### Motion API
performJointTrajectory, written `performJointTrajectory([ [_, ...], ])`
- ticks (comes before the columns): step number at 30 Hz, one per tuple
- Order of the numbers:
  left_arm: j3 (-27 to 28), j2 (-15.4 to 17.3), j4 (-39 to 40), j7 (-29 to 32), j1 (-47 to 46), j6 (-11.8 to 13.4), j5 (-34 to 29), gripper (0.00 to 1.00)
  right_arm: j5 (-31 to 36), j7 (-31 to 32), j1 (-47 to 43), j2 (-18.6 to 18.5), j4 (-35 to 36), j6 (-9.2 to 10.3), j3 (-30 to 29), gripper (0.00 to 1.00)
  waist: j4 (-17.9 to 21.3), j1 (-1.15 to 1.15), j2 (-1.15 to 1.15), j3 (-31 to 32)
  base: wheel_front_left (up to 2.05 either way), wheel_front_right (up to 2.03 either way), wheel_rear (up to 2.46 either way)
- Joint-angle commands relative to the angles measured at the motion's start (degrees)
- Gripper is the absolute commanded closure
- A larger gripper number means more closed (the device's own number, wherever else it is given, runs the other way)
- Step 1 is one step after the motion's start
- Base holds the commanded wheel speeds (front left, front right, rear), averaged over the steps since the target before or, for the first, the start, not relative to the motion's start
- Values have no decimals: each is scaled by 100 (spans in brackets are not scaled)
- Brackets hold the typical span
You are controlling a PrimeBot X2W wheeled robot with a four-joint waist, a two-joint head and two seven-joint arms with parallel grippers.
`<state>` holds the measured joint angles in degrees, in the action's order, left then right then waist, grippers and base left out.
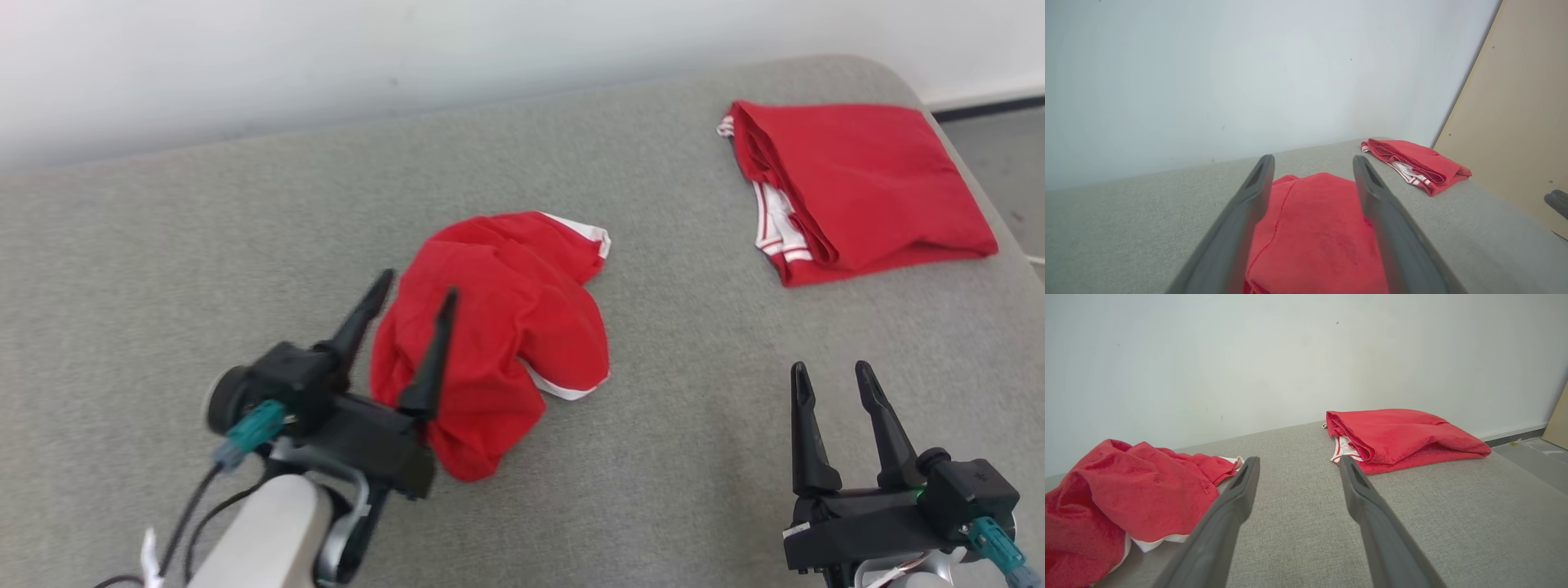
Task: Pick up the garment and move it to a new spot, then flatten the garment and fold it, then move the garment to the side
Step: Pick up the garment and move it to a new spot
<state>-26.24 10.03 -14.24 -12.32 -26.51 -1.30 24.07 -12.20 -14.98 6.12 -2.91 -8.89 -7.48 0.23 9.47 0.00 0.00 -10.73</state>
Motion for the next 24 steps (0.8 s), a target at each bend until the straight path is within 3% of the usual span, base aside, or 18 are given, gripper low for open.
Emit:
performJointTrajectory([
  [1,118,88,-2,-106,126,73,-29,0,65,-27,-78,3,14,1,1,0,-254,0,0,265,0,0,0],
  [9,885,471,254,-287,768,370,-90,0,187,-27,-263,3,115,1,38,0,-602,0,0,637,0,0,0],
  [15,1567,534,732,-286,1474,525,-237,0,286,-27,-394,3,175,1,82,0,-802,0,0,800,0,0,0],
  [24,2261,216,1212,-280,2443,323,-522,0,349,-27,-537,-96,273,1,229,0,-914,0,0,817,0,0,0],
])
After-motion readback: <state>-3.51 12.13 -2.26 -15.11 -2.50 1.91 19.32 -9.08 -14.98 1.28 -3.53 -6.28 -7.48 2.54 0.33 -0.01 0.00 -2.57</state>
